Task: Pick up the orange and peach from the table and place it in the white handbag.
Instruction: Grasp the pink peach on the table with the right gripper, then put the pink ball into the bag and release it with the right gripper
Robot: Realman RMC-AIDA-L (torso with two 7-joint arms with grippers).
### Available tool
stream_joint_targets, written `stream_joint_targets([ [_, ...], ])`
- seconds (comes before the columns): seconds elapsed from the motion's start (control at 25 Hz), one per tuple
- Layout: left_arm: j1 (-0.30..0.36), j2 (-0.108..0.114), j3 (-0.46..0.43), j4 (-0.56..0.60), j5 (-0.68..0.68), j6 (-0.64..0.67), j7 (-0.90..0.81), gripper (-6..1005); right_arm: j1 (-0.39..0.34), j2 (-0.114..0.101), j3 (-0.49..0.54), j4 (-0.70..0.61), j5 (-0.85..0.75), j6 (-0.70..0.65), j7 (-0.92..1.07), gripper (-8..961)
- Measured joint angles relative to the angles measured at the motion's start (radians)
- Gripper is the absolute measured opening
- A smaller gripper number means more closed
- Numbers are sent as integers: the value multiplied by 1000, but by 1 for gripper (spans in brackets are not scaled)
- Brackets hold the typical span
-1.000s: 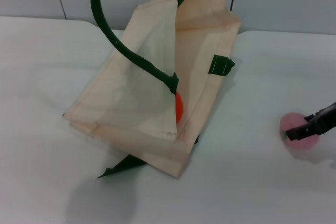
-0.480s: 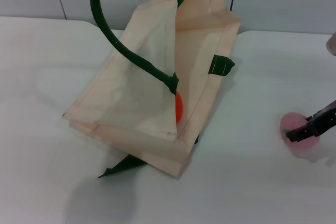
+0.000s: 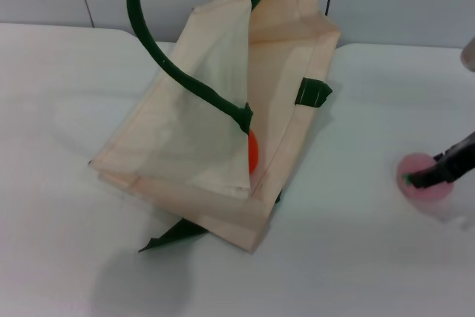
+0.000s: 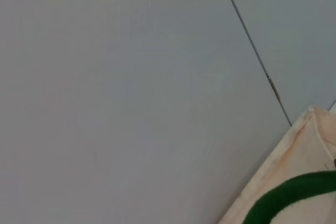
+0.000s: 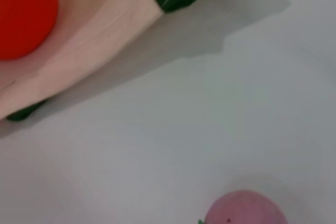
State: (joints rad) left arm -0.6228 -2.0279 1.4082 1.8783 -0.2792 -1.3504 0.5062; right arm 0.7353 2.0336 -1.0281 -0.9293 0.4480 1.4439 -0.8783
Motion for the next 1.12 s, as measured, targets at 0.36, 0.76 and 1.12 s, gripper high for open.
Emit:
stream_joint_targets([
  [0.36,4,0,0,-2,0,3,0,120,-9,5,-3,-60,19,-6,20,528],
  [0.76,7,-1,0,-17,-2,14,0,119,-41,5,-75,-143,200,-12,21,456],
  [1.12,-3,-2,9,-17,-10,26,-5,119,-37,4,-213,-214,369,-116,26,403],
])
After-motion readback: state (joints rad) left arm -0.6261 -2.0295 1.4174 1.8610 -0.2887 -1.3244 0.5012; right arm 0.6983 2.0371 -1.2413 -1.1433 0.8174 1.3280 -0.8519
